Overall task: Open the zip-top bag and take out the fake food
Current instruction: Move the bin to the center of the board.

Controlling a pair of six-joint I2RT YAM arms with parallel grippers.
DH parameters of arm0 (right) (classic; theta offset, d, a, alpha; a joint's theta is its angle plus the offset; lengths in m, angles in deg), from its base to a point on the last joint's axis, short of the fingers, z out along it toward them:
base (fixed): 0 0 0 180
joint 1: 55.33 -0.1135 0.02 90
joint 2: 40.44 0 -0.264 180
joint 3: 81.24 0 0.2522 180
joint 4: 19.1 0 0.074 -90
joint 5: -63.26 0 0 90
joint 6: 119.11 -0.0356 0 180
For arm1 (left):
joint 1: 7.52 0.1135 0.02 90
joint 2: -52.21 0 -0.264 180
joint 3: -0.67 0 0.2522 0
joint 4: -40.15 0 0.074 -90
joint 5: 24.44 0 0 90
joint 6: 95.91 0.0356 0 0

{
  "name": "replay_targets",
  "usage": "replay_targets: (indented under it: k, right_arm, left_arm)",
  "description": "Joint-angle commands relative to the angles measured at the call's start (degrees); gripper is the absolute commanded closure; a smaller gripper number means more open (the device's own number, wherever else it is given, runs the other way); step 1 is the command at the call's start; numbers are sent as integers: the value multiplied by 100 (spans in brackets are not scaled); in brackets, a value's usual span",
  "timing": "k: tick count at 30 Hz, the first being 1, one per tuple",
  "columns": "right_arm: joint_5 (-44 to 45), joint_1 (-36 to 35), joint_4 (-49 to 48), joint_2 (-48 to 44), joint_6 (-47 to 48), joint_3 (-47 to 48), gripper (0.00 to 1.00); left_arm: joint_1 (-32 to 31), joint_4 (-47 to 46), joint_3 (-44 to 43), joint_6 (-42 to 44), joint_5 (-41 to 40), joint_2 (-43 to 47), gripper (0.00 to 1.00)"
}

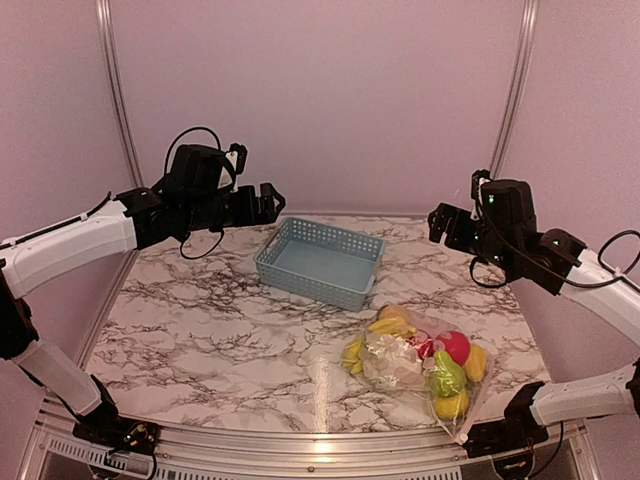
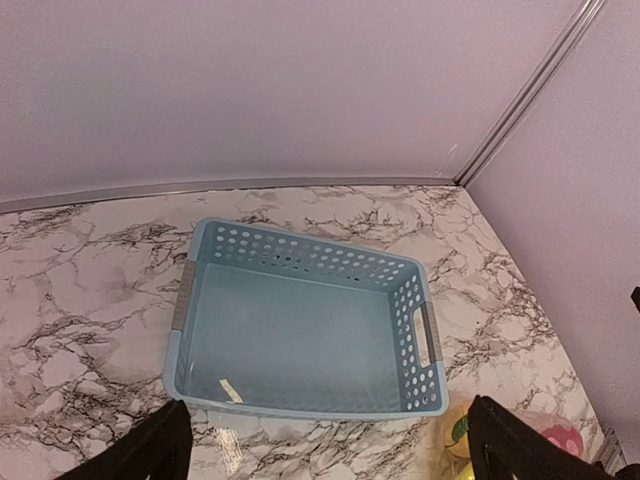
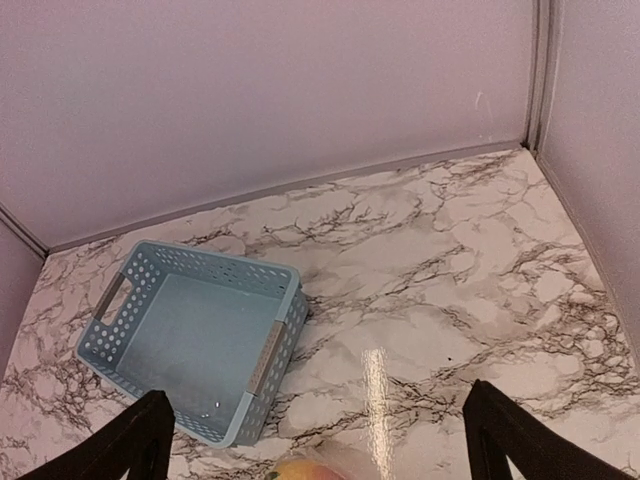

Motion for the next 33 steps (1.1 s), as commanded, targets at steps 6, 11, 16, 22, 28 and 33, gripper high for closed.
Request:
replay_targets:
  k: [6,11,16,22,28,33]
  right_arm:
    - [69,-40,311,153,-117,-65,1]
    - [-37,-36,405,74,-250,-249,1]
    - [30,-34,1006,61,-509,-300,1]
    - [-81,-31,1852,-154,-997,-628,1]
    - [-746,-25,2317,-671,-1295,-1049,1]
    - [-1677,-122,2598,-962,-1102,-1107,1]
  left_arm:
    - [36,-157,258,-36,102,106,1]
    - [36,-383,433,-185,440,39,1]
    - [-53,-486,513,-327,670,-158,1]
    - [-262,-660,693,-532,847,-330,1]
    - [-478,-758,955,-715,1180,-438,1]
    - [-657,-759,1310,-833,1301,-475,1]
